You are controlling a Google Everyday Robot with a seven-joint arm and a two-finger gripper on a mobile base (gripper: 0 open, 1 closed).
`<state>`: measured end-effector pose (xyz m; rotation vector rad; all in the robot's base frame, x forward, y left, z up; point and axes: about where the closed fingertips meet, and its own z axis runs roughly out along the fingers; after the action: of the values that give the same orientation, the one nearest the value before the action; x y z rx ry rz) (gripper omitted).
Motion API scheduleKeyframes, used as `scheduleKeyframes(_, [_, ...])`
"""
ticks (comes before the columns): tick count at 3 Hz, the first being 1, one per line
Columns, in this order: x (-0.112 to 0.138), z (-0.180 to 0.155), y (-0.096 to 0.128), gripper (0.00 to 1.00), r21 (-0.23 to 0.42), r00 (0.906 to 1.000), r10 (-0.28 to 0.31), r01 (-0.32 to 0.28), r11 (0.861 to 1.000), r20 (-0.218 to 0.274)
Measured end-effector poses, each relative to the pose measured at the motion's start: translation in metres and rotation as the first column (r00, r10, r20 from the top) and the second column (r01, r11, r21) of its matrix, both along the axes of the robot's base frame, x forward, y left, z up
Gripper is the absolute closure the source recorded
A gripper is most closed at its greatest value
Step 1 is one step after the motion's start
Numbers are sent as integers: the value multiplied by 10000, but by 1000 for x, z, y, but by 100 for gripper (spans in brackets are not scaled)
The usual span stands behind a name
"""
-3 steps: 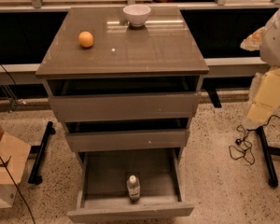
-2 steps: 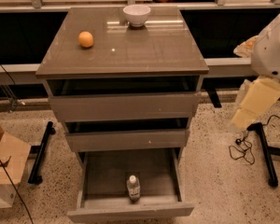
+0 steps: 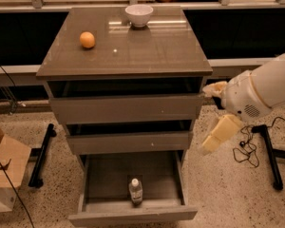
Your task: Pick blue plastic bottle from bottom drawer and place on counter
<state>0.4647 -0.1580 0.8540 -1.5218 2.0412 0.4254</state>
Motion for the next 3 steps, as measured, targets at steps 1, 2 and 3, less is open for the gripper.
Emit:
scheduleKeyframes(1, [2,-10,2,0,176,9998,70,-66,9998,-197])
scheduleKeyframes(2, [6,-36,-2,0,417,9999,32,-26,9991,-129])
scheduleKeyframes(3, [10,-87,3,0,1388,9998,-86,112,9903,-199])
